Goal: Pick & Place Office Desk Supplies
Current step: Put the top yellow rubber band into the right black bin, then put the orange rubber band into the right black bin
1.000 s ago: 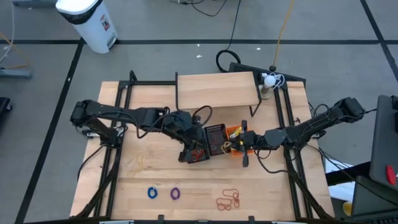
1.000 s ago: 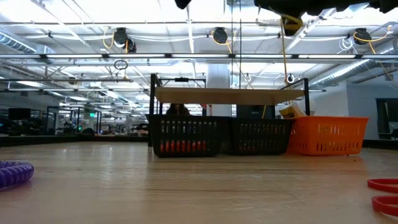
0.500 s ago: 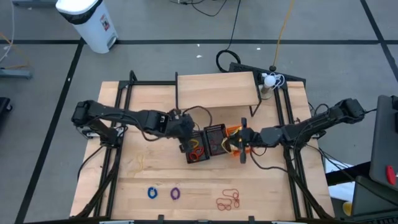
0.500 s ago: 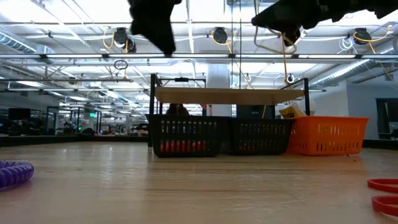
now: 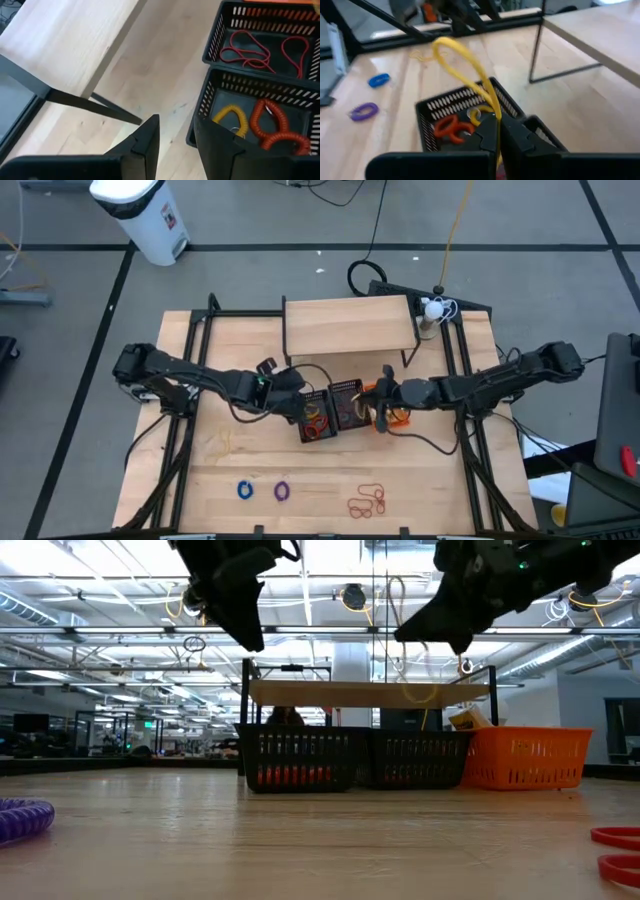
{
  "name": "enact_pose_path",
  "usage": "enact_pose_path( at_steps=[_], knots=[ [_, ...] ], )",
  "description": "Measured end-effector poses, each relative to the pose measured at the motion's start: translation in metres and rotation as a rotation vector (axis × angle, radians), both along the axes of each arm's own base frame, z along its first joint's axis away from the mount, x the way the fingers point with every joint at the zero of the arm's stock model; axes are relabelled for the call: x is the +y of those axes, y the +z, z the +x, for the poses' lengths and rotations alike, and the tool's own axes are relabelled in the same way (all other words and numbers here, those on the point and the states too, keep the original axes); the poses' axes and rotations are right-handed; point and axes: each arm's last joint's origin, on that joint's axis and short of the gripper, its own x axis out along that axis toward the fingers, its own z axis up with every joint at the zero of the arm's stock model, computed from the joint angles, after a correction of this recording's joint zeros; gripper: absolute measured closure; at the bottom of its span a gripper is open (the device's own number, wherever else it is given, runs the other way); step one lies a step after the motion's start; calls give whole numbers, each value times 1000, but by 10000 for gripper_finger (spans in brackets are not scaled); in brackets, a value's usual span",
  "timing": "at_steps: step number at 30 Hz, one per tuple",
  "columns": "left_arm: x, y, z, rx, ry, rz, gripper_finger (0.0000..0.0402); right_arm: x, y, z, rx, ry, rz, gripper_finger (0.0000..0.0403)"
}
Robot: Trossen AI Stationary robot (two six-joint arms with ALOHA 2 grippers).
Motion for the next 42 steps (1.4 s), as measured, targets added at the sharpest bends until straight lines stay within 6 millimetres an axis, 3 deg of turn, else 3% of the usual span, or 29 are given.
enact_pose_path(
  at_steps=[15,23,34,42],
  knots=[
    [-3,1,3,-23,-36,-48,277,-12,-21,16,47,-8,22,390],
    [-2,1,3,-36,-14,-56,277,-11,-19,16,29,1,84,340],
    [-10,-8,9,-10,-48,-107,277,-9,-17,17,3,30,153,234],
    [-18,-32,21,84,-168,-204,277,4,-26,6,197,104,389,202]
  ],
)
